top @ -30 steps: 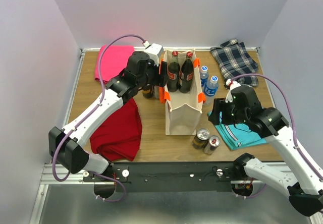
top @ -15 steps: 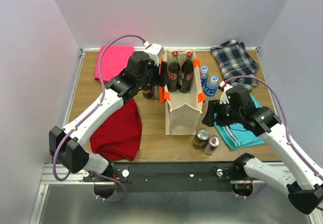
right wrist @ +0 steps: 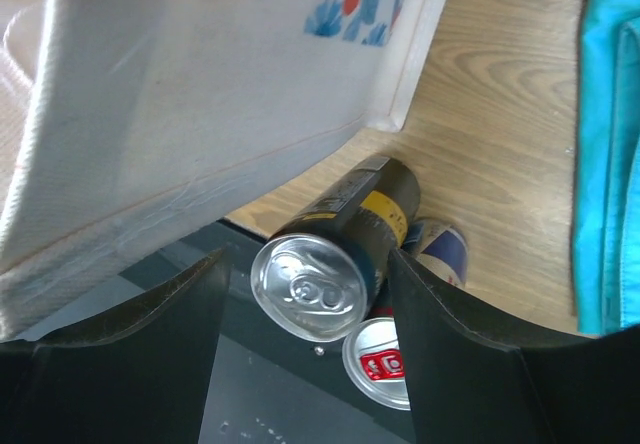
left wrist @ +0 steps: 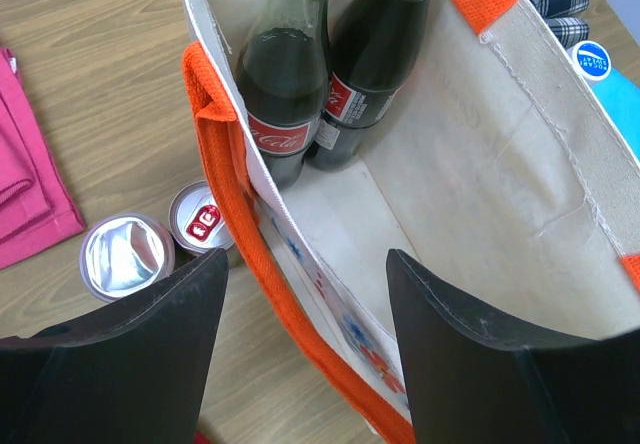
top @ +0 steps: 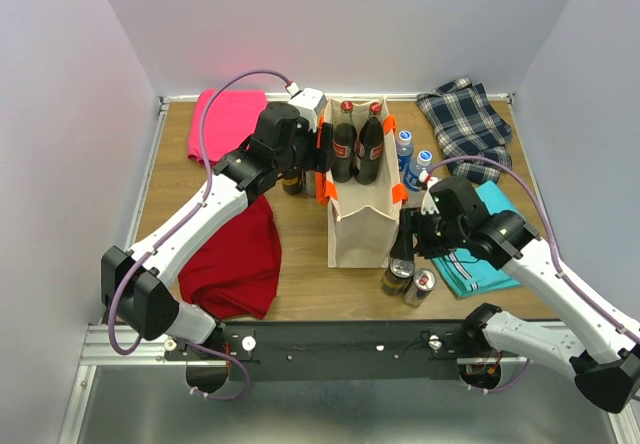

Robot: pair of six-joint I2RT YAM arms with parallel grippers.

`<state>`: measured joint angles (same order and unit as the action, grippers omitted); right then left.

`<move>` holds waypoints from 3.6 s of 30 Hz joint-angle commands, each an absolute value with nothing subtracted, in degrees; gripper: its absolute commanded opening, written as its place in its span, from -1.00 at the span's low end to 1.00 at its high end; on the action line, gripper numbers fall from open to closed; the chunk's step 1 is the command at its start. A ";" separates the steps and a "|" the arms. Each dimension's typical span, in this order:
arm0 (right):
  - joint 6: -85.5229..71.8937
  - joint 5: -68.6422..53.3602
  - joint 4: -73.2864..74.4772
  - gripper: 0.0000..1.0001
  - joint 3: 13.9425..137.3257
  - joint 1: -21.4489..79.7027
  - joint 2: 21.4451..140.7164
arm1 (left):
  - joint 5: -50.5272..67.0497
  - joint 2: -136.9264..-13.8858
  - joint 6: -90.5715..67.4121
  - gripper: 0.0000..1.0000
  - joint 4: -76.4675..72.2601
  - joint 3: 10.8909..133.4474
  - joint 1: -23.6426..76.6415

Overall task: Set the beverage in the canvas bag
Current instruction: Move the drink to the center of the board.

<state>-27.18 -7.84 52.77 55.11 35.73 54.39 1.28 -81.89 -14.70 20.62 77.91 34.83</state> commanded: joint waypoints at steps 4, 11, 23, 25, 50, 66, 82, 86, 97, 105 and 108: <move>-31.28 -3.35 53.70 0.45 55.72 42.45 56.69 | -0.97 -82.35 -15.12 0.47 19.25 77.43 34.45; -34.54 -0.35 54.05 0.45 53.70 44.65 57.04 | -1.06 -82.70 -14.94 0.47 19.25 77.43 34.45; -38.32 10.63 56.78 0.47 52.56 45.00 57.57 | -1.23 -82.00 -14.85 0.47 19.16 77.26 34.45; -38.15 10.20 56.95 0.48 52.47 45.00 57.48 | -1.23 -82.09 -14.77 0.47 19.25 77.26 34.45; -38.67 12.13 56.95 0.30 54.05 48.87 61.08 | -2.02 -81.74 -14.41 0.48 18.90 76.82 34.45; -40.08 14.76 57.04 -0.99 54.58 48.96 61.61 | -2.37 -81.39 -14.15 0.48 19.07 76.73 34.45; -41.39 18.89 55.72 -0.99 57.22 48.96 60.21 | -2.55 -81.56 -14.06 0.48 18.98 76.73 34.45; -42.01 21.35 54.93 -0.99 57.39 49.04 60.21 | -2.55 -81.56 -14.06 0.48 18.98 76.82 34.45; -45.08 27.15 50.98 -0.99 55.81 48.96 60.21 | -2.46 -81.47 -13.97 0.48 19.16 77.08 34.37; -45.97 32.08 45.27 -0.99 53.53 48.96 60.64 | -2.37 -81.21 -13.97 0.48 19.16 77.17 34.37; -46.49 34.00 44.65 -0.99 53.00 48.87 61.52 | -2.37 -81.12 -13.98 0.48 19.16 76.99 34.45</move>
<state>-44.38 27.44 49.98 53.56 48.69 61.06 -1.52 -82.21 -14.59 19.81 77.30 34.81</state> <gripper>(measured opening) 0.636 0.739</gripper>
